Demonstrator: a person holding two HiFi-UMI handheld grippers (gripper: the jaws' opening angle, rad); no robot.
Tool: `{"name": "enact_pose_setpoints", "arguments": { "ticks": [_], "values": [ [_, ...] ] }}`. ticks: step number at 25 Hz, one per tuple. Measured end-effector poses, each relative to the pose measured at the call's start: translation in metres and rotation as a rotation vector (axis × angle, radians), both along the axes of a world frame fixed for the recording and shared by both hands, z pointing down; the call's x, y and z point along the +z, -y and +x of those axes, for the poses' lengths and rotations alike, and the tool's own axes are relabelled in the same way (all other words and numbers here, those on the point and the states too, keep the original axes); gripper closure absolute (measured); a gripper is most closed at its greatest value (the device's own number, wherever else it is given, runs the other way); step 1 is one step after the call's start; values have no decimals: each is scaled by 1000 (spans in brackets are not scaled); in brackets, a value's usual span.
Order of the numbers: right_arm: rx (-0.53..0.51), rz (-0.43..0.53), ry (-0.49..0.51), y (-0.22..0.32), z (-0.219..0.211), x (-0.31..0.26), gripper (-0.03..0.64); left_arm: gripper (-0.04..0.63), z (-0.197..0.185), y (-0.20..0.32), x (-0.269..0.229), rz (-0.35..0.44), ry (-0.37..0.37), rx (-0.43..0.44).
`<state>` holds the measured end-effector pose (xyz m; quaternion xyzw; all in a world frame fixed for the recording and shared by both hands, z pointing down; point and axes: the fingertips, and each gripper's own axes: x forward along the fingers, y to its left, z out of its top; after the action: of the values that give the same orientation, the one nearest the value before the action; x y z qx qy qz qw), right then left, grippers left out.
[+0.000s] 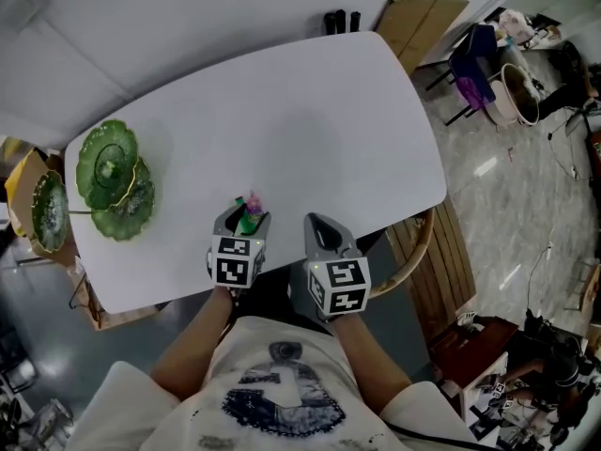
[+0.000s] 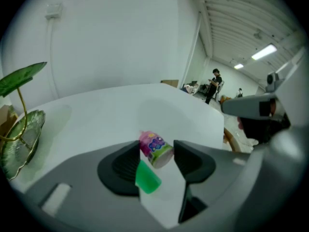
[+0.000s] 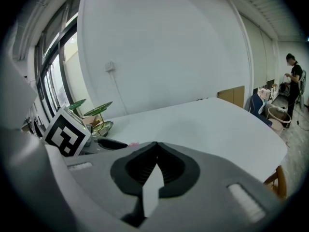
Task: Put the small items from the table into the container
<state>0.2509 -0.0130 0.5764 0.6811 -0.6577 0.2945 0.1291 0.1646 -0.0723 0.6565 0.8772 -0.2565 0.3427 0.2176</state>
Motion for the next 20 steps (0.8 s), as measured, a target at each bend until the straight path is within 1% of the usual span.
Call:
{"name": "enact_pose_setpoints", "arguments": {
  "ticks": [8, 14, 20],
  "values": [
    [-35, 37, -14, -10, -22, -18, 617, 380, -23, -5, -25, 69, -31, -33],
    [-62, 55, -17, -23, -39, -26, 617, 380, -50, -9, -35, 83, -55, -83],
    [-94, 80, -17, -30, -58, -38, 617, 380, -76, -15, -53, 111, -57, -128]
  ]
}}
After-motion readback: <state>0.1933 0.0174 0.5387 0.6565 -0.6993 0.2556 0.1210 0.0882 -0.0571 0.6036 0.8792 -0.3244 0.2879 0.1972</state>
